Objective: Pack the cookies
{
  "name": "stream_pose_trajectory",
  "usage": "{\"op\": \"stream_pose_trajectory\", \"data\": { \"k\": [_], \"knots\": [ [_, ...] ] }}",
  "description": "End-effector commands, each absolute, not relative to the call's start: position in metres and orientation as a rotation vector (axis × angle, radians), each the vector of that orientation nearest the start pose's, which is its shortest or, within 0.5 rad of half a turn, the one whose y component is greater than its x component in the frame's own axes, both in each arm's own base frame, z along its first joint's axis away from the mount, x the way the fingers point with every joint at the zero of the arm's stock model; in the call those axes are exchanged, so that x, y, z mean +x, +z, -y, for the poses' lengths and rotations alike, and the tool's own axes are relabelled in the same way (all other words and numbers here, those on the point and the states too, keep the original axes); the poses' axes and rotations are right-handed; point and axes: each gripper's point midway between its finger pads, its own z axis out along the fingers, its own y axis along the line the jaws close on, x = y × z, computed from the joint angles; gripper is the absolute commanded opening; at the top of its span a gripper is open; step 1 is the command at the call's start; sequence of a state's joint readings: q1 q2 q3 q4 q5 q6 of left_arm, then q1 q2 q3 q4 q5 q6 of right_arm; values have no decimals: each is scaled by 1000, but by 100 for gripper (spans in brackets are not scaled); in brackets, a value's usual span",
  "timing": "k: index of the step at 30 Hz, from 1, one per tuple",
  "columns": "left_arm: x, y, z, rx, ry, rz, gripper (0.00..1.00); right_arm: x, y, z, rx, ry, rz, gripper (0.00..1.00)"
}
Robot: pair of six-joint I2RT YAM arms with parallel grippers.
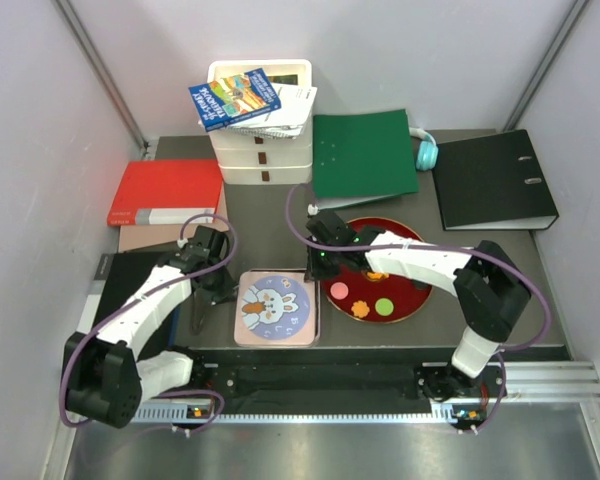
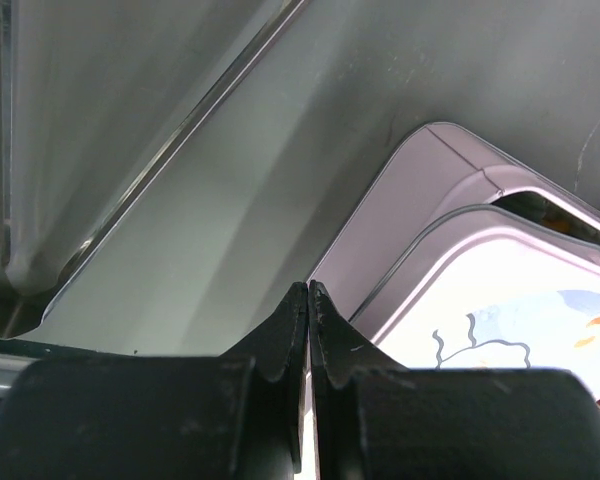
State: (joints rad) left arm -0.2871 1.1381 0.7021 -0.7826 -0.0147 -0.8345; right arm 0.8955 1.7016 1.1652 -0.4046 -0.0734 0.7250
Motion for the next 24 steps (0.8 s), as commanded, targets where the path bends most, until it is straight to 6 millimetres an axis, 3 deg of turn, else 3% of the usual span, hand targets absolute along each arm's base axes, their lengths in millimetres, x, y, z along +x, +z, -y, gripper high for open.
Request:
{"op": "stream_pose_trajectory", "data": {
  "k": [1, 19, 24],
  "knots": [
    [209, 63, 93, -737, -285, -2697, 6, 242, 83, -343, -229, 668, -2640, 0],
    [211, 59, 99, -752, -315, -2719, 6, 247, 143, -345, -246, 773, -2478, 0],
    [213, 59, 103, -761, -330, -2720, 6, 228, 165, -363, -382, 936, -2439, 0]
  ]
}}
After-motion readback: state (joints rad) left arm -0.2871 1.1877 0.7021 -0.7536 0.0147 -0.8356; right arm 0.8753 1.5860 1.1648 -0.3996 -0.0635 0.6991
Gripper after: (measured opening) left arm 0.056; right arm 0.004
